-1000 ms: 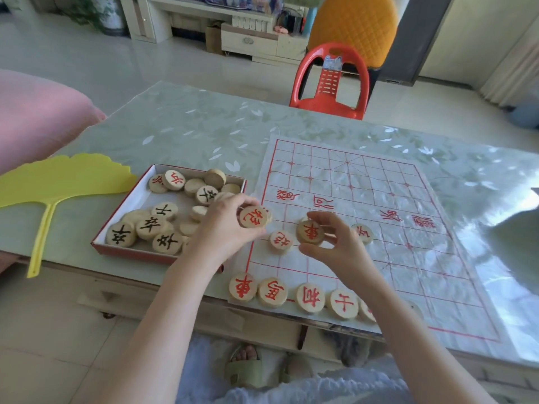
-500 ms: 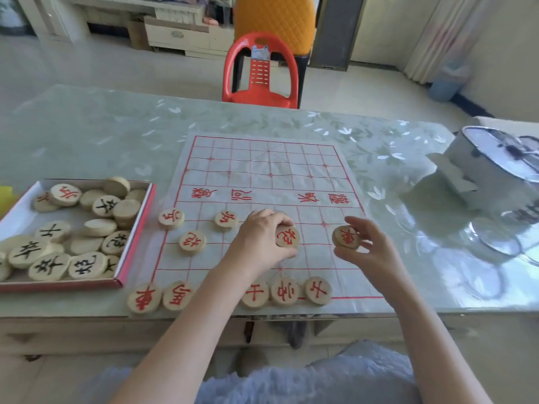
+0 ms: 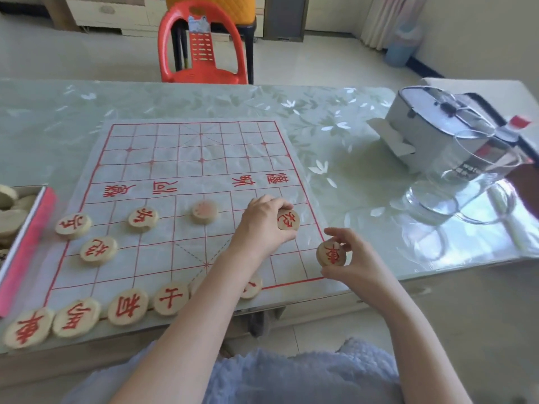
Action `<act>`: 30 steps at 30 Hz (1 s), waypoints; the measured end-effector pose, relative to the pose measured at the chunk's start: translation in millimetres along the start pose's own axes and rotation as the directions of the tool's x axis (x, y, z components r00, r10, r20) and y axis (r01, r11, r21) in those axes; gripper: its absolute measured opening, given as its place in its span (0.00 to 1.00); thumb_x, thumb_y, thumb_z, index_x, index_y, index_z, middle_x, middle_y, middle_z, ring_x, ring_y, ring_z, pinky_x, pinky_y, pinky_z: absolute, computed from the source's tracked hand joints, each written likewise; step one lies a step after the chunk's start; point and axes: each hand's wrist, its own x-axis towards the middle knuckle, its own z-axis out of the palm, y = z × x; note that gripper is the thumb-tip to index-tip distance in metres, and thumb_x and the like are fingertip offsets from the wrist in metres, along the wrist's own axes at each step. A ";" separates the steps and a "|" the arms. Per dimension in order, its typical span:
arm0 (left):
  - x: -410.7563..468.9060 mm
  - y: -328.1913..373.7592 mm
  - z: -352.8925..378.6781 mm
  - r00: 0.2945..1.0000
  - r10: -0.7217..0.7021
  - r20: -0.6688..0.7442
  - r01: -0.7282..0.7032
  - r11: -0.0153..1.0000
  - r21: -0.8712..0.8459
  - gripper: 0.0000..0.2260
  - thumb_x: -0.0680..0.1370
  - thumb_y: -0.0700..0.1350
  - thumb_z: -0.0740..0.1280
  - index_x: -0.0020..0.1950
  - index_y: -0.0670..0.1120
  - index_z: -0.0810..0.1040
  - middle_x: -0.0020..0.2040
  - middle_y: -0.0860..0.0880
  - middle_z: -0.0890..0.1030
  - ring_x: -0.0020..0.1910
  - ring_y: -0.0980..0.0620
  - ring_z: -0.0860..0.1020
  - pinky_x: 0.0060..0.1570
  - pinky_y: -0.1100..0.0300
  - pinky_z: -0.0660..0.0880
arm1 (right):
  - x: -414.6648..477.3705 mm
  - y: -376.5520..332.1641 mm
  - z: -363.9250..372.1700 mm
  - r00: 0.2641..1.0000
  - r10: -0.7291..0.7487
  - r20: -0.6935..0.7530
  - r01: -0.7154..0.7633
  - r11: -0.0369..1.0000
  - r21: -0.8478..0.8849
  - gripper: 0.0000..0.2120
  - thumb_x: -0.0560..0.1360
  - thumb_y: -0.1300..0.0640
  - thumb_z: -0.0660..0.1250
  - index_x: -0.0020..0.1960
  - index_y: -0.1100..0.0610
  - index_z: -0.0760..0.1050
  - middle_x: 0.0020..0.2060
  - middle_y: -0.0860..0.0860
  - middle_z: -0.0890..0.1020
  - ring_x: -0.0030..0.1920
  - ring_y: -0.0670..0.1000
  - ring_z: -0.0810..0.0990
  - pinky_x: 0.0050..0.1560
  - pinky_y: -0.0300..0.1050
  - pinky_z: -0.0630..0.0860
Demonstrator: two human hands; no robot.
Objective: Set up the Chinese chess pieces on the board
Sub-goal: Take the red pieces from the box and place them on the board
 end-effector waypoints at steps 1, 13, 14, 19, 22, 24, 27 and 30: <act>1.9 0.8 3.0 1.000 0.002 0.004 -0.002 1.000 0.009 0.23 0.69 0.47 0.73 0.63 0.50 0.74 0.59 0.49 0.74 0.61 0.50 0.68 0.58 0.60 0.66 | -1.7 0.8 -1.6 1.000 0.010 0.016 -0.010 1.000 -0.024 0.30 0.66 0.66 0.70 0.64 0.48 0.69 0.53 0.48 0.73 0.58 0.50 0.70 0.47 0.34 0.70; 10.5 0.5 18.1 1.000 0.012 -0.008 -0.011 0.993 0.115 0.23 0.70 0.48 0.72 0.64 0.49 0.73 0.60 0.48 0.75 0.61 0.48 0.69 0.60 0.58 0.66 | -13.0 -5.2 -10.1 0.997 0.064 0.047 -0.050 0.970 -0.239 0.22 0.66 0.59 0.71 0.58 0.47 0.71 0.54 0.46 0.72 0.53 0.46 0.67 0.61 0.42 0.60; 10.3 -0.2 18.0 1.000 0.009 -0.008 -0.008 0.994 0.113 0.23 0.70 0.48 0.72 0.64 0.49 0.73 0.60 0.48 0.75 0.61 0.48 0.69 0.60 0.57 0.66 | -12.9 -5.8 -10.3 0.997 0.071 0.043 -0.059 0.968 -0.243 0.22 0.66 0.59 0.71 0.58 0.47 0.71 0.54 0.46 0.72 0.52 0.46 0.66 0.62 0.43 0.60; 10.6 0.0 20.0 1.000 0.020 -0.006 -0.019 0.992 0.127 0.22 0.70 0.49 0.72 0.63 0.49 0.73 0.59 0.48 0.75 0.60 0.48 0.70 0.60 0.57 0.66 | -12.8 -7.0 -9.5 0.995 0.092 0.038 -0.080 0.967 -0.240 0.22 0.67 0.60 0.70 0.58 0.47 0.71 0.53 0.45 0.71 0.48 0.44 0.62 0.64 0.48 0.64; 10.6 -1.5 23.4 1.000 0.022 0.002 -0.022 0.985 0.172 0.22 0.71 0.50 0.71 0.64 0.50 0.72 0.59 0.48 0.75 0.60 0.48 0.70 0.59 0.58 0.65 | -10.3 -4.2 -6.7 0.994 0.098 0.040 -0.081 0.950 -0.303 0.22 0.67 0.58 0.70 0.58 0.46 0.71 0.53 0.46 0.71 0.52 0.46 0.64 0.63 0.45 0.62; 10.4 -3.5 24.8 1.000 0.012 -0.005 -0.011 0.987 0.158 0.23 0.71 0.49 0.71 0.64 0.50 0.72 0.60 0.48 0.75 0.60 0.48 0.69 0.60 0.58 0.64 | -8.6 -1.2 -4.5 0.995 0.089 0.046 -0.066 0.927 -0.369 0.22 0.67 0.57 0.71 0.59 0.46 0.71 0.54 0.47 0.71 0.57 0.48 0.67 0.57 0.42 0.57; 10.7 -4.3 24.4 1.000 0.009 -0.013 -0.007 0.988 0.157 0.25 0.70 0.51 0.72 0.66 0.50 0.71 0.60 0.48 0.74 0.61 0.48 0.68 0.60 0.59 0.63 | -6.5 0.9 -2.7 0.994 0.102 0.045 -0.077 0.920 -0.383 0.23 0.66 0.58 0.71 0.60 0.46 0.71 0.54 0.47 0.69 0.57 0.49 0.67 0.54 0.42 0.55; 10.1 -4.6 21.1 1.000 -0.002 -0.007 0.003 0.990 0.142 0.28 0.69 0.52 0.73 0.67 0.50 0.70 0.62 0.49 0.73 0.62 0.48 0.67 0.60 0.59 0.62 | -5.7 -0.5 -1.3 0.996 0.085 0.037 -0.062 0.910 -0.410 0.25 0.66 0.58 0.71 0.61 0.45 0.70 0.52 0.45 0.67 0.54 0.48 0.63 0.54 0.42 0.55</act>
